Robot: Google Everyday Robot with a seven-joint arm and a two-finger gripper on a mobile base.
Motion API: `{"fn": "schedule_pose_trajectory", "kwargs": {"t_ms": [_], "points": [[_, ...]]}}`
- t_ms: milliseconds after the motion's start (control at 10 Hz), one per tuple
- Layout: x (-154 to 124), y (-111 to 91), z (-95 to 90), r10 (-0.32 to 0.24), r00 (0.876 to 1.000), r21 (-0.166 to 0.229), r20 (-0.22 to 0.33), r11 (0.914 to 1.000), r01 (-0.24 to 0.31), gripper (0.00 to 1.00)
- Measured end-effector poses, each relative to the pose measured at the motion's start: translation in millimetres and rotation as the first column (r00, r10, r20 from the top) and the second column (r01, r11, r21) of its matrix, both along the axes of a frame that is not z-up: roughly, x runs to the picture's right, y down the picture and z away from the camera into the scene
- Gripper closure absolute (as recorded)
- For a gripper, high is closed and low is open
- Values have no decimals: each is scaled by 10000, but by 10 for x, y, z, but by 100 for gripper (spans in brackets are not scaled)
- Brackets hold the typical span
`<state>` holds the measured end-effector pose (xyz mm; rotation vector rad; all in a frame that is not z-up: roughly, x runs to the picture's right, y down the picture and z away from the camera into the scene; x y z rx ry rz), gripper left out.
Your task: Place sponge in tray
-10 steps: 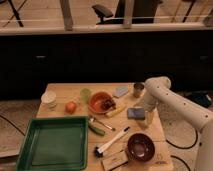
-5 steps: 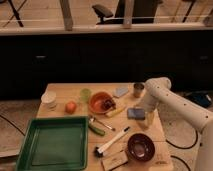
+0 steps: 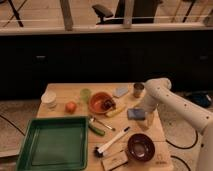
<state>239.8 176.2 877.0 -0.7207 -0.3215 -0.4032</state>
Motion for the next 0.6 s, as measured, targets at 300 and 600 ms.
{"fn": "schedule_pose_trajectory", "kwargs": {"t_ms": [300,600], "points": [[-16,12,-24,-30,10000,-16,28,10000,30,20],[-31,21,-42,-45,10000,-28,50,10000,45,20]]}}
